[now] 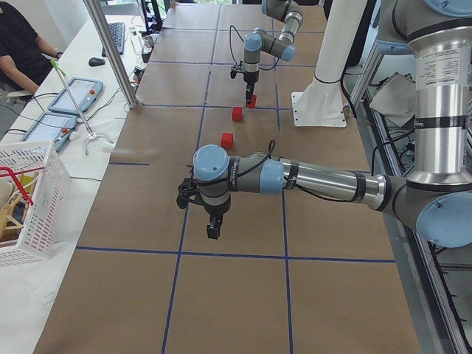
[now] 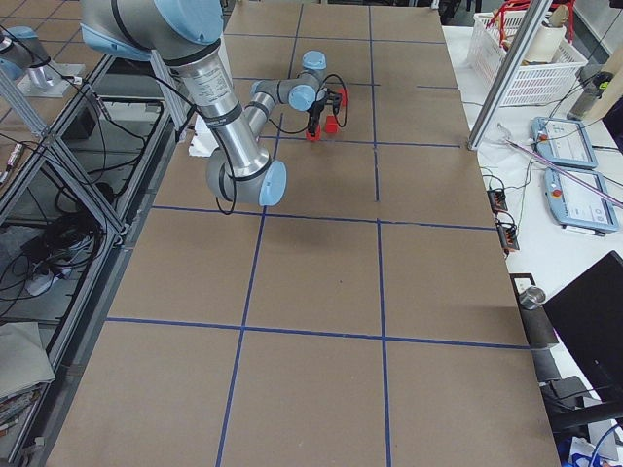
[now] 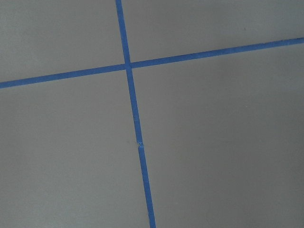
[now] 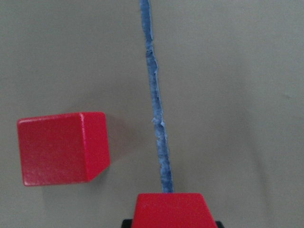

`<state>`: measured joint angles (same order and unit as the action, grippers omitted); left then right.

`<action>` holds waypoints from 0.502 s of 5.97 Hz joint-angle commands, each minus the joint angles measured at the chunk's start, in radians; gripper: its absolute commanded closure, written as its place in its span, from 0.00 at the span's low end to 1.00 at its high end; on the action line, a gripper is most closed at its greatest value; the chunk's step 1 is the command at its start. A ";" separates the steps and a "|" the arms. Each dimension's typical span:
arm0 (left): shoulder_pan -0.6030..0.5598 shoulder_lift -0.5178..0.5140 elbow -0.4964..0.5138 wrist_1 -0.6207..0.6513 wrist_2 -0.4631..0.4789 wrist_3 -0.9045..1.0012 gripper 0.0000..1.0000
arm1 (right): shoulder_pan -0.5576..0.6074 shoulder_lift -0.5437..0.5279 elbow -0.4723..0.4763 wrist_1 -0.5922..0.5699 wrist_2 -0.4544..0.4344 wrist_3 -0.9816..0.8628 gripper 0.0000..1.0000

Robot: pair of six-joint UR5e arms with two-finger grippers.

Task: Form red blocks into L shape at center
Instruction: 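Carry the red cube with the right gripper toward the center cube, then lower the cube just nearer the robot than the center cube and release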

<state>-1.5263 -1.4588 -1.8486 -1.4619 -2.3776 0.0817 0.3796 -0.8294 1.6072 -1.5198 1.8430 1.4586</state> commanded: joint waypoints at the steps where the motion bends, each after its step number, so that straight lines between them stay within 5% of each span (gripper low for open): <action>1: 0.000 0.000 -0.001 0.000 0.000 0.000 0.00 | -0.010 0.012 -0.018 0.000 -0.008 -0.017 1.00; 3: 0.000 0.002 -0.003 0.000 0.000 0.000 0.00 | -0.013 0.021 -0.024 -0.003 -0.014 -0.064 1.00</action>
<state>-1.5263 -1.4577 -1.8510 -1.4619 -2.3777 0.0813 0.3677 -0.8102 1.5849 -1.5212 1.8303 1.4250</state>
